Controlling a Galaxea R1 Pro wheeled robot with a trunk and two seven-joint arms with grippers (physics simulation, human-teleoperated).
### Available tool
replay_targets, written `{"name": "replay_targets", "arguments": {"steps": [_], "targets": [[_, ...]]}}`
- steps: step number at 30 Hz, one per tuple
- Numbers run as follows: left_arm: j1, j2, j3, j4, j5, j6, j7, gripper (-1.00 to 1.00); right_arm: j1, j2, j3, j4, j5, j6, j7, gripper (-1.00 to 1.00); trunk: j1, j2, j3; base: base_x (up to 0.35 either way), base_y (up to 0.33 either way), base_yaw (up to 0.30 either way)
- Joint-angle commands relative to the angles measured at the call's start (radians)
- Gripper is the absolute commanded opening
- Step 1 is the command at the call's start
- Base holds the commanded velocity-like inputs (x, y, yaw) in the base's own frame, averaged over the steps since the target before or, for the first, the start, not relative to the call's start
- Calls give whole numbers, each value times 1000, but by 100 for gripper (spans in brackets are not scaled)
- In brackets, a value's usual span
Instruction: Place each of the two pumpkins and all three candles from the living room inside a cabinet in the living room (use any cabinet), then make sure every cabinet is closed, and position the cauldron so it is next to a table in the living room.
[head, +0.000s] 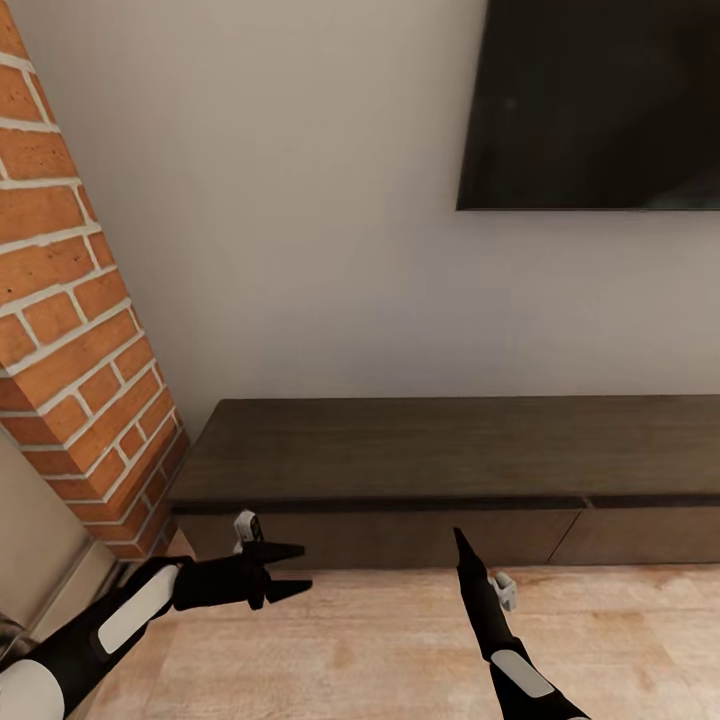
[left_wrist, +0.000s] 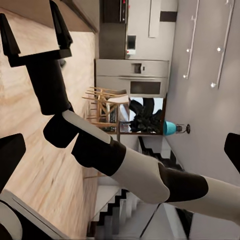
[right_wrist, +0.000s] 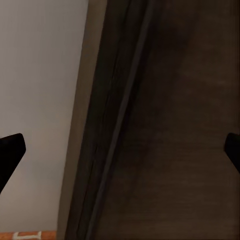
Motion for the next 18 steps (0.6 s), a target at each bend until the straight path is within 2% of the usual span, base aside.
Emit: {"name": "replay_targets", "arguments": {"steps": [1, 12, 18], "targets": [[-1, 1, -7, 0, 5, 4, -3, 100, -1, 0, 9, 2, -10, -6, 2, 100, 0, 0, -1, 1, 0, 0], [-1, 1, -16, -2, 5, 4, -3, 100, -1, -1, 8, 4, -16, -6, 4, 100, 0, 0, -1, 2, 0, 0], [-1, 1, -17, -2, 4, 4, -2, 100, -1, -1, 7, 5, -18, -6, 6, 100, 0, 0, -1, 83, 0, 0]]}}
